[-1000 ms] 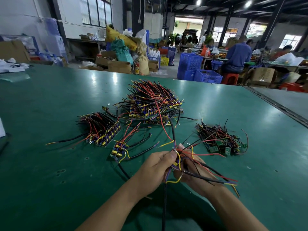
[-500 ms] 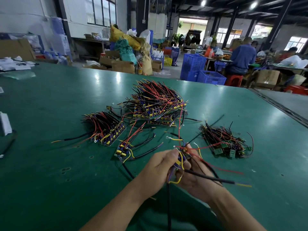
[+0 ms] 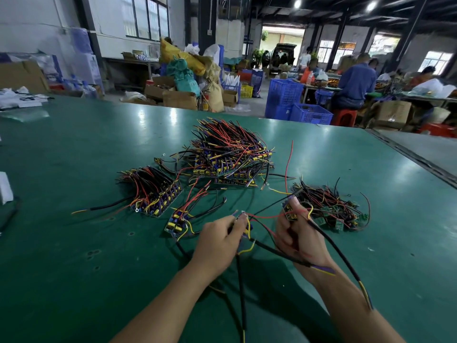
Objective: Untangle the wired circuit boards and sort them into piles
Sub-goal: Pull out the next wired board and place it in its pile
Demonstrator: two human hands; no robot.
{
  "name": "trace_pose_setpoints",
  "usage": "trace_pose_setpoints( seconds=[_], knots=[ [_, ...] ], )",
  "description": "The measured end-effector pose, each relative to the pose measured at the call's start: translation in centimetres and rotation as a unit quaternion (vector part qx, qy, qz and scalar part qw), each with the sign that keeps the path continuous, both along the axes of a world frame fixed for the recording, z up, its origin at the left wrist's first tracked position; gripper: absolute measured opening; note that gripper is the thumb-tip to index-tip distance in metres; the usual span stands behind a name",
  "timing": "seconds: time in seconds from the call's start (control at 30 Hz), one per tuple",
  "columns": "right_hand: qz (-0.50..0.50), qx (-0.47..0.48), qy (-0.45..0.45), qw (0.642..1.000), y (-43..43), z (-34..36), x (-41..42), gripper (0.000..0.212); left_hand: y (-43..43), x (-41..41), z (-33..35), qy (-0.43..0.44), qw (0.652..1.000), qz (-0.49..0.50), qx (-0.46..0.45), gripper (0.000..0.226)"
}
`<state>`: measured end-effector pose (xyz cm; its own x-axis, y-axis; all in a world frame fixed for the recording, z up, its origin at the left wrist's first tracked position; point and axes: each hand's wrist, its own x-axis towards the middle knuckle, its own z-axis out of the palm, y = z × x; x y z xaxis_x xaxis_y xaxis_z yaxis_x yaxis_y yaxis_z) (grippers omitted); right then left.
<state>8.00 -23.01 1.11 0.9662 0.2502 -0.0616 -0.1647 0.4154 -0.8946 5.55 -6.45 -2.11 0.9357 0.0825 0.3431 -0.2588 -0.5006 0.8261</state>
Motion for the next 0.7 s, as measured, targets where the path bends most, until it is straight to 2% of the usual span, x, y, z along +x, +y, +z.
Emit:
trace_pose_setpoints(
  seconds=[0.13, 0.27, 0.37, 0.47, 0.53, 0.6, 0.67, 0.7],
  knots=[
    [-0.009, -0.094, -0.081, 0.992, -0.5, -0.2, 0.1, 0.046, 1.5, 0.9, -0.9, 0.031, 0.985, 0.102, 0.134, 0.056],
    [-0.009, -0.092, -0.116, 0.989, -1.2, 0.2, 0.4, 0.045, 2.2, 1.3, -1.2, 0.072, 0.955, 0.181, 0.223, 0.055],
    [0.020, -0.083, -0.130, 0.988, -1.4, 0.2, 0.2, 0.048, 2.3, 1.3, -1.3, 0.104, 0.930, 0.220, 0.276, 0.046],
    [0.090, -0.095, -0.140, 0.981, -1.3, 0.1, -0.2, 0.050, 2.0, 1.2, -0.9, 0.058, 0.922, 0.254, 0.288, 0.029],
    [0.136, -0.118, -0.145, 0.973, -1.1, -0.2, -0.6, 0.050, 1.5, 0.9, -0.5, -0.052, 0.944, 0.236, 0.224, 0.017],
    [0.167, -0.130, -0.140, 0.967, -0.9, -0.3, -0.9, 0.047, 0.7, 0.5, -0.2, -0.124, 0.974, 0.148, 0.121, 0.010],
    [0.193, -0.147, -0.134, 0.961, -1.0, -0.4, -1.0, 0.048, -0.5, 0.0, 0.2, -0.078, 0.994, 0.027, -0.069, 0.008],
    [0.205, -0.158, -0.129, 0.957, -1.1, -0.4, -1.0, 0.050, -1.1, -0.3, 0.5, -0.029, 0.985, -0.030, -0.169, 0.006]
  ],
)
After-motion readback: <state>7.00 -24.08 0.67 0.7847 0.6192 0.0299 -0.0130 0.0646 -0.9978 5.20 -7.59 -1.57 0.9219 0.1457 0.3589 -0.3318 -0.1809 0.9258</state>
